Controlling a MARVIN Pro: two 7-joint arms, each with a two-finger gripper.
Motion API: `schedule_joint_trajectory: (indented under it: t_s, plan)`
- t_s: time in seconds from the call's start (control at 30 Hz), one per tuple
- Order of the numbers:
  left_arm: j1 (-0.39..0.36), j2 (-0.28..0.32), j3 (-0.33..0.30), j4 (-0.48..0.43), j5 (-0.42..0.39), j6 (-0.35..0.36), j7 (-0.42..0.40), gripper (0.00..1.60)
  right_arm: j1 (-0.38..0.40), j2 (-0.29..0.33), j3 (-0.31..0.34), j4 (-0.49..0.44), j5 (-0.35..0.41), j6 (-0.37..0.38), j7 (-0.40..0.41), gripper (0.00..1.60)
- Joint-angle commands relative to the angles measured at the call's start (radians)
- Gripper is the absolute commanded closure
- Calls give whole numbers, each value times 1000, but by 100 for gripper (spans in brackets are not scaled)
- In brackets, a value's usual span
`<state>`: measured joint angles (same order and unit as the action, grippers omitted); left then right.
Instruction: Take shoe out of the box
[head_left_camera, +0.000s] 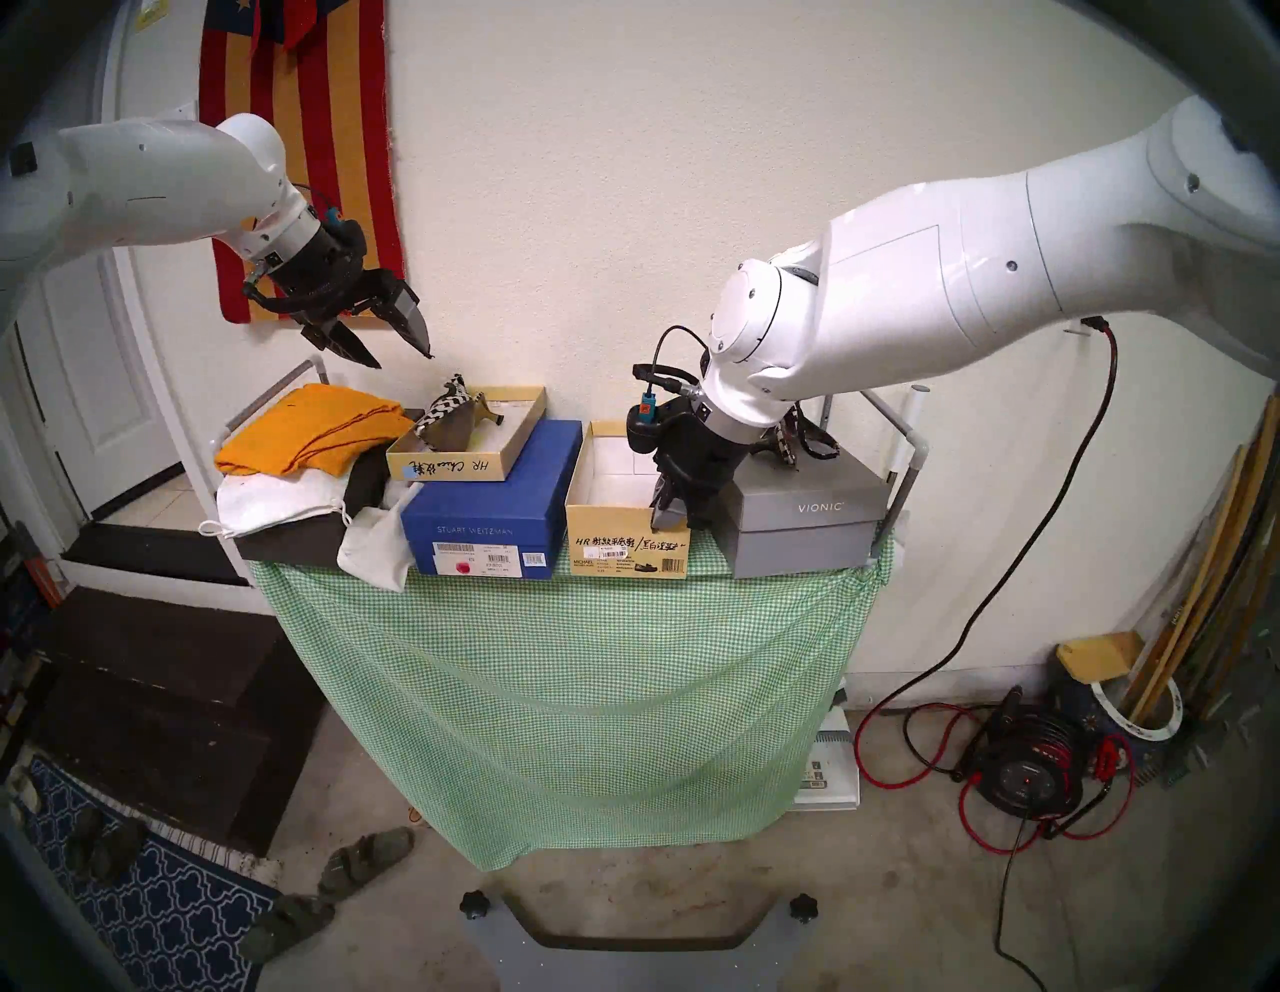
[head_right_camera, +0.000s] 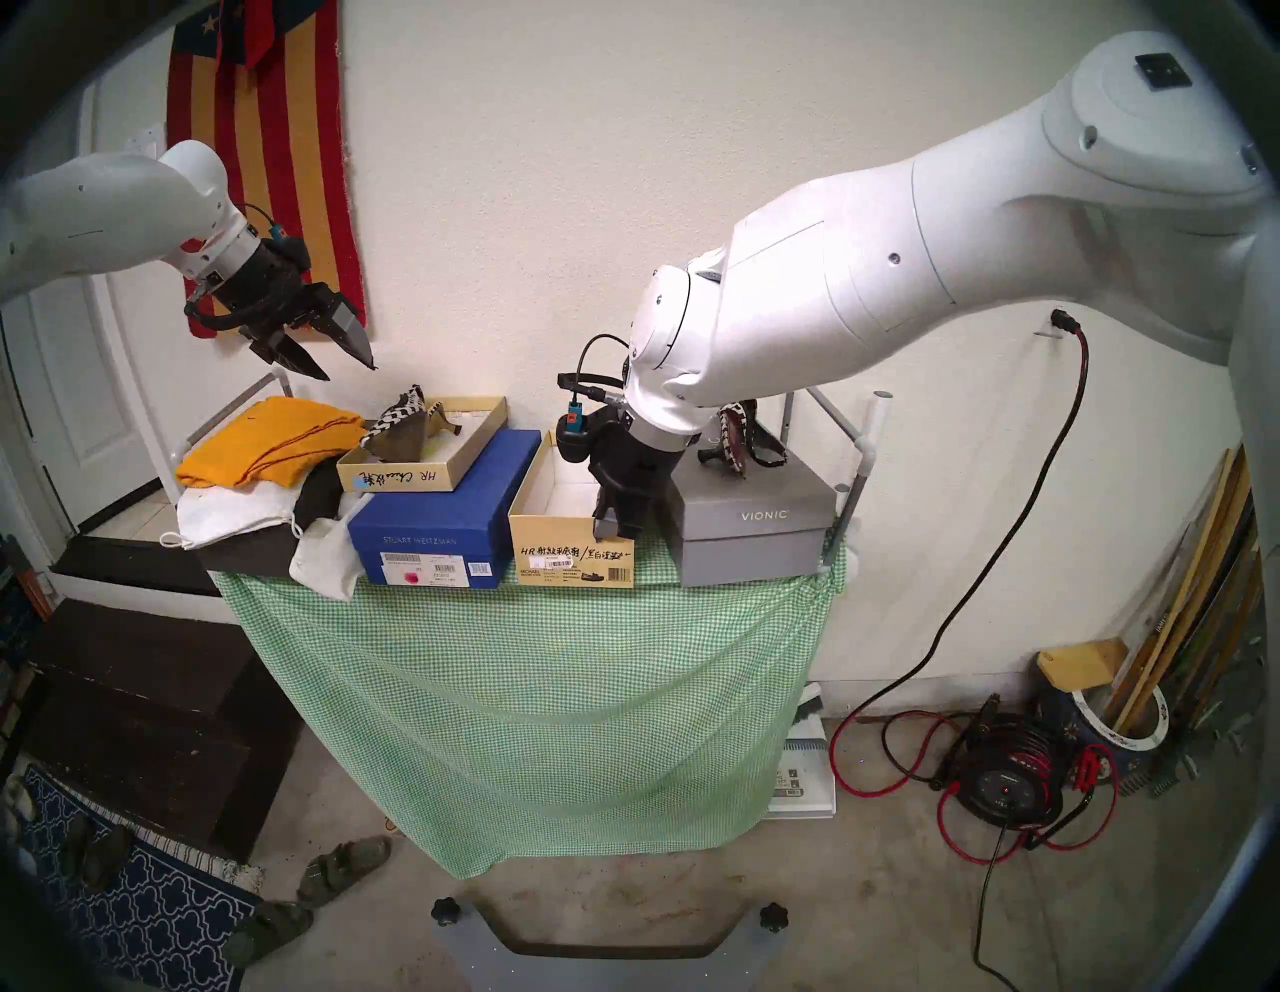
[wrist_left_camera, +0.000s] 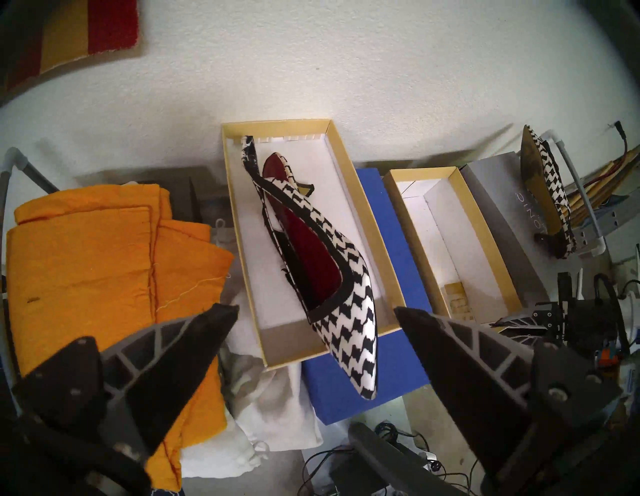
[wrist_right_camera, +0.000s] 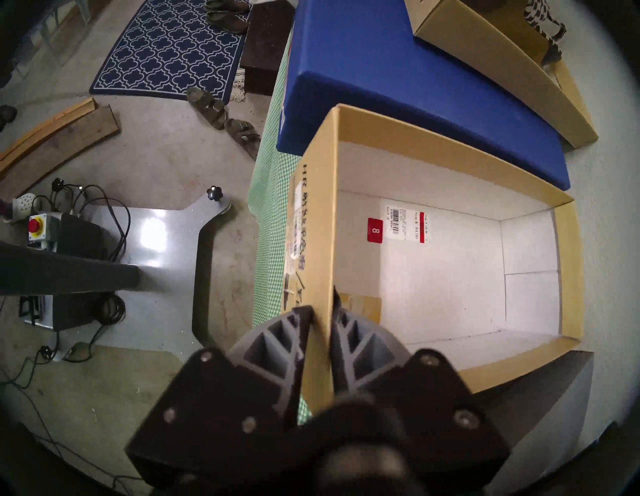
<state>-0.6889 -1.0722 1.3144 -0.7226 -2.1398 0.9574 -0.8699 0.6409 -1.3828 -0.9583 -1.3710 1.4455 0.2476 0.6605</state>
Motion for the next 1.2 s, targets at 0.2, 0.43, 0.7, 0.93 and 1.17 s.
schedule_joint_trajectory:
  t_s: [0.2, 0.43, 0.7, 0.93, 1.17]
  plan:
    - [-39, 25, -5, -12, -6, 3, -98, 0, 18, 20, 30, 39, 14, -8, 21, 0]
    - [-50, 39, -15, -30, -13, 3, -80, 0, 66, 85, 108, 37, 44, -77, -86, 0]
    - [-58, 39, -35, -85, -25, 3, -31, 0, 149, 178, 205, -6, 73, -169, -232, 0]
    - [-66, 38, -64, -134, -48, -6, -5, 0, 199, 255, 264, -95, 95, -232, -324, 0]
    - [-77, 33, -85, -157, -63, -19, 8, 0, 240, 320, 303, -167, 102, -282, -392, 0]
